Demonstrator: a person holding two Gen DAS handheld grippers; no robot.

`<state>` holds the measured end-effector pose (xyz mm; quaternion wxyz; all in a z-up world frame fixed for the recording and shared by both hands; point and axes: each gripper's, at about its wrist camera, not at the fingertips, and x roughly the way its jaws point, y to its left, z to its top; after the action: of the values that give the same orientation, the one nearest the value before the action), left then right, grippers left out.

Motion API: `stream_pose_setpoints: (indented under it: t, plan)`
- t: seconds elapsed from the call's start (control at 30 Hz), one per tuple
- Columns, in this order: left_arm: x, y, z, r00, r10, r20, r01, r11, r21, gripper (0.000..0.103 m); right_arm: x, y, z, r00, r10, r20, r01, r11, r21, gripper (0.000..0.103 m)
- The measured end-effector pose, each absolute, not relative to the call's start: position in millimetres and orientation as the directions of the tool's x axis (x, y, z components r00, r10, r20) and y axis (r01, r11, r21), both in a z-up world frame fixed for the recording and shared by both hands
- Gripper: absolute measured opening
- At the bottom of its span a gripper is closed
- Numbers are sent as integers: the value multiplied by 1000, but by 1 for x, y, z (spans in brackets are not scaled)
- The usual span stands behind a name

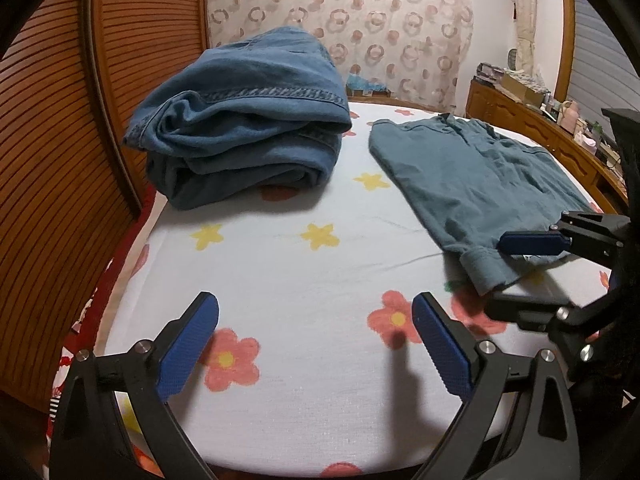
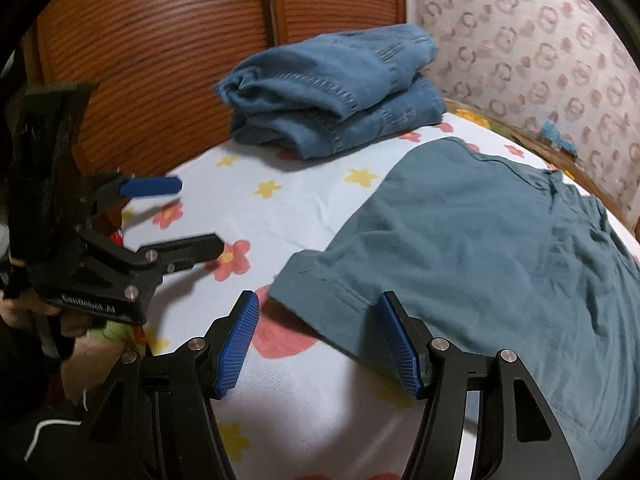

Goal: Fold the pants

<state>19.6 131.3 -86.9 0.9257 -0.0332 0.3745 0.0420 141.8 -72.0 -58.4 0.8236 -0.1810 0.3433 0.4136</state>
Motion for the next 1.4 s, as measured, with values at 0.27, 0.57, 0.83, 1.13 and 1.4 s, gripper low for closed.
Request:
stream_pose_setpoints:
  t: [0.27, 0.57, 0.83, 1.13, 1.4]
  plan:
    - [19, 132, -87, 715, 51, -697, -98, 995, -27, 98, 152, -64, -50, 459, 521, -720, -798, 597, -77, 14]
    - [21, 119, -83, 719, 14, -695, -59, 997, -40, 98, 159, -81, -34, 517, 553, -653, -758, 650, -50, 3]
    - [32, 93, -67, 737, -31, -675, 11, 999, -34, 98, 158, -158, 0, 641, 527, -558, -638, 770, -6, 3]
    - [56, 50, -42, 750, -139, -647, 143, 989, -46, 98, 135, -232, 23, 749, 441, -494, -504, 864, 8, 2]
    - [69, 15, -39, 729, -191, -657, 220, 975, -39, 98, 126, -222, 10, 707, 466, -532, -531, 847, 34, 3]
